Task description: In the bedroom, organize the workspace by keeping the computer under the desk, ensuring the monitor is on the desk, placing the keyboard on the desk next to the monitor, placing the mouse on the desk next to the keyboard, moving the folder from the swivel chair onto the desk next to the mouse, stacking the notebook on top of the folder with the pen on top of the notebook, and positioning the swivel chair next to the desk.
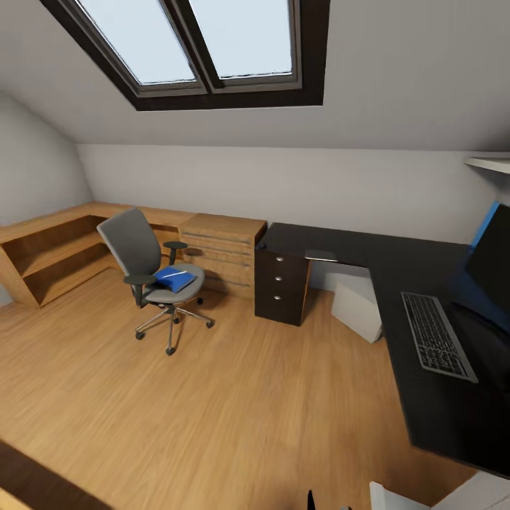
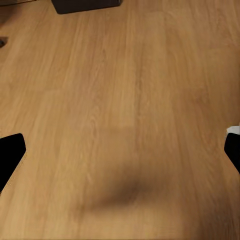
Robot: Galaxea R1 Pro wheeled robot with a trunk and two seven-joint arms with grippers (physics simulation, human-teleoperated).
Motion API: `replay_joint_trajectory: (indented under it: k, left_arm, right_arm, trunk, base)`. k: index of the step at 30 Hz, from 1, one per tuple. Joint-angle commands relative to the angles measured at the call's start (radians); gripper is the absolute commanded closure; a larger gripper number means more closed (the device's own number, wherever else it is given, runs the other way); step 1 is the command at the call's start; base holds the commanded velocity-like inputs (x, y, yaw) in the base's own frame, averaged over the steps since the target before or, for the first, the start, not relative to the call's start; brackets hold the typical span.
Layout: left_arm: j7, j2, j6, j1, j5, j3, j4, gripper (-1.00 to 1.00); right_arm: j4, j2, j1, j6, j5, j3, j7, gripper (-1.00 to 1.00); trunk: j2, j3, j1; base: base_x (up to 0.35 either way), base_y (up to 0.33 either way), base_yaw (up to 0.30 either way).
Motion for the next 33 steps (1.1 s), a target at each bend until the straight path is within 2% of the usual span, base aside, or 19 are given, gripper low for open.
replay_joint_trajectory:
  k: [1,20,33]
  left_arm:
    - [0.005,0.001,-0.005,-0.001,0.01,-0.009,-0.002,-1.0]
    - [0.007,0.001,-0.007,-0.001,0.007,-0.012,-0.002,-1.0]
    - [0.006,0.001,-0.007,-0.001,0.006,-0.012,-0.002,-1.0]
  right_arm:
    - [0.001,0.0,-0.001,-0.003,-0.006,0.008,-0.004,-1.0]
    - [0.0,-0.002,-0.001,-0.004,-0.008,0.007,-0.004,-1.0]
    - [0.001,-0.001,-0.001,-0.004,-0.008,0.007,-0.004,-1.0]
  trunk:
    - [-0.001,-0.001,0.001]
    - [-0.001,0.0,0.001]
    - [-0.001,0.017,0.001]
  base:
    - [0.321,0.0,0.042]
    - [0.321,0.0,0.005]
    - [0.321,0.0,0.0]
